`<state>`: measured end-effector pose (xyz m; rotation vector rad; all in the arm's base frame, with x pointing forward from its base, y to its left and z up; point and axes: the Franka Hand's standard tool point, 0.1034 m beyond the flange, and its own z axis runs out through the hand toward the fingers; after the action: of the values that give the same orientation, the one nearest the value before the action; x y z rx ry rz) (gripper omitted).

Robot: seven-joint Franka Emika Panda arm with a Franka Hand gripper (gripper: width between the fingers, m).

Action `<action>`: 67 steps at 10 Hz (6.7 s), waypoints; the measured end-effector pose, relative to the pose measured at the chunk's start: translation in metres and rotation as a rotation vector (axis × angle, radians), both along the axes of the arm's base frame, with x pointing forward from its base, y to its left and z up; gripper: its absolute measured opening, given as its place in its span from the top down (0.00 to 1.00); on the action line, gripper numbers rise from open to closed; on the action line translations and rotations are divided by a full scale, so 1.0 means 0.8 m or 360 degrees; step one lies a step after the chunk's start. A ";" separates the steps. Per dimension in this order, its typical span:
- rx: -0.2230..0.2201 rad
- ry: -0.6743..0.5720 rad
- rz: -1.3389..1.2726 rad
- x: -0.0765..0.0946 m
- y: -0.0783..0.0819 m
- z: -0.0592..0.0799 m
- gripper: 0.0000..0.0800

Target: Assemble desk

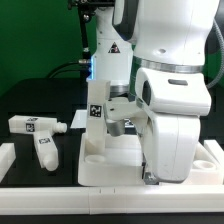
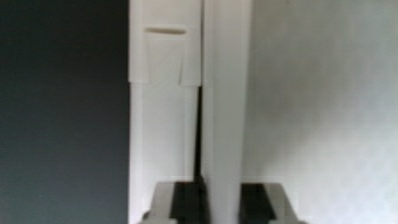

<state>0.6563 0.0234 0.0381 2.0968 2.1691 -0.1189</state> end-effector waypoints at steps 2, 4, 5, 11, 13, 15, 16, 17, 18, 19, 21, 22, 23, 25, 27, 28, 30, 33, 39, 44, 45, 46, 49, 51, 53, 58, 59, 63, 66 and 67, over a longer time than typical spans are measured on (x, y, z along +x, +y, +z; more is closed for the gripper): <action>0.0001 0.0012 -0.0024 0.001 0.004 -0.002 0.93; 0.0002 0.0015 -0.0048 0.000 0.004 -0.009 0.93; 0.0000 0.0007 -0.0071 0.002 0.004 -0.010 0.93; -0.0021 0.0061 -0.0136 0.004 0.001 -0.008 0.91; -0.0023 0.0062 -0.0140 0.004 -0.001 -0.006 0.69; -0.0036 0.0093 -0.0173 0.004 -0.011 0.037 0.28; -0.0037 0.0086 -0.0213 0.005 -0.015 0.047 0.28; -0.0038 0.0088 -0.0239 0.003 -0.015 0.042 0.21; -0.0038 0.0090 -0.0240 0.003 -0.015 0.041 0.19; -0.0038 0.0089 -0.0245 0.003 -0.016 0.042 0.19; -0.0038 0.0062 -0.0443 0.003 -0.020 0.041 0.19; -0.0043 0.0088 -0.0550 -0.001 -0.042 0.048 0.19; -0.0073 0.0117 -0.0661 -0.005 -0.068 0.057 0.19; -0.0116 0.0097 -0.1003 -0.006 -0.086 0.064 0.19; -0.0115 0.0058 -0.1205 -0.006 -0.067 0.061 0.19; -0.0120 0.0041 -0.1306 -0.006 -0.070 0.061 0.19; -0.0080 0.0075 -0.1398 -0.023 -0.104 0.071 0.19; -0.0072 0.0172 -0.1260 -0.047 -0.194 0.098 0.19; -0.0017 0.0181 -0.1219 -0.077 -0.218 0.081 0.19; 0.0013 0.0174 -0.1344 -0.138 -0.219 0.054 0.19; 0.0012 0.0177 -0.1344 -0.139 -0.219 0.054 0.19; 0.0018 0.0173 -0.1362 -0.143 -0.219 0.050 0.19; 0.0017 0.0181 -0.1465 -0.191 -0.210 -0.005 0.19; 0.0008 0.0178 -0.1470 -0.197 -0.212 -0.031 0.19; 0.0013 0.0162 -0.1434 -0.199 -0.223 -0.037 0.19; 0.0012 0.0161 -0.1430 -0.198 -0.226 -0.035 0.66; 0.0017 0.0194 -0.1353 -0.197 -0.234 -0.018 0.66; 0.0091 0.0142 -0.0921 -0.241 -0.188 0.035 0.66; 0.0104 0.0141 -0.0612 -0.250 -0.188 0.032 0.66; 0.0100 0.0151 -0.0554 -0.251 -0.186 0.031 0.66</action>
Offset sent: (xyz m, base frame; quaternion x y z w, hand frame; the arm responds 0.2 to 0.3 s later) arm 0.0066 0.0103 -0.0112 -0.0027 0.0105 0.0132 0.9999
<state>0.4555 -0.1251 0.0630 2.5352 1.8537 -0.1870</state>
